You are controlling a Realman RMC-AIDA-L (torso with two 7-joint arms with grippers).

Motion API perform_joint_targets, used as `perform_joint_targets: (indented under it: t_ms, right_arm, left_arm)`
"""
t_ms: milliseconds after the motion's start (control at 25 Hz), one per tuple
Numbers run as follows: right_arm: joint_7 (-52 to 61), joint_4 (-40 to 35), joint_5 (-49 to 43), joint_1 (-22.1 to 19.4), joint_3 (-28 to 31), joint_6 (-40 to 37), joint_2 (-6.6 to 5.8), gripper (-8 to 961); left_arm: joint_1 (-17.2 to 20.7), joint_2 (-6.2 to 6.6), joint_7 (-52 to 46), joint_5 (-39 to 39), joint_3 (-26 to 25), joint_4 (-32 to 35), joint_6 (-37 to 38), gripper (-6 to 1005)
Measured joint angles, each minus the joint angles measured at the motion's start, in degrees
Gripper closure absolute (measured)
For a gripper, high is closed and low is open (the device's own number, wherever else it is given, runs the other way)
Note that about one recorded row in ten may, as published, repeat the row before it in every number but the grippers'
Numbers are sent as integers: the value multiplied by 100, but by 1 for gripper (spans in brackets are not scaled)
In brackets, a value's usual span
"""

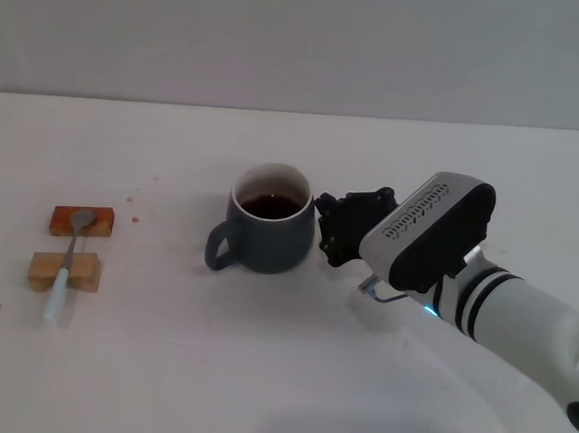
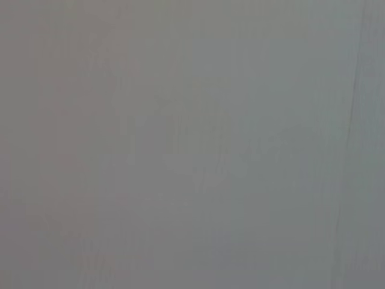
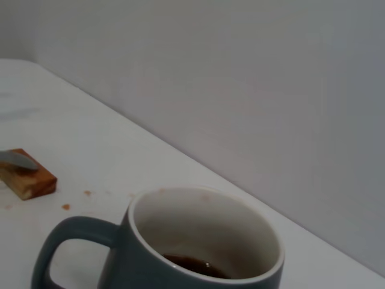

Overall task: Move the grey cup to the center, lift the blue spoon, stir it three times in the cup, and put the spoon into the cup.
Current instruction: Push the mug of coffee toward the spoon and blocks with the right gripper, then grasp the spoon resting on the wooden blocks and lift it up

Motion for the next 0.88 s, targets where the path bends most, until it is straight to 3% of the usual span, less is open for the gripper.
perform_joint_targets:
  t_ms: [240,360,560,600,880]
  right_arm:
    - [25,-55,1,-1,84,-57,0,912]
    - [5,-262,-1,-28,471,-168,-15,912]
    - [-41,-1034,-29,-45,1732,-876,-81,911]
    - [-41,-1034,-29,-45,1732,-876,-81,911]
    - [-594,-1618,-22,-132,3503,-2070,-130,911]
  left_arm:
    - [0,0,-3,-1,36,5,0,339]
    - [-4,0,-5,0,135,8,0,339]
    - [-77,5,1,-1,366,-18,-31,339]
    - [-91,5,4,1,400,-29,-33,339]
    - [-227,18,45,-1,887,-343,-437,339]
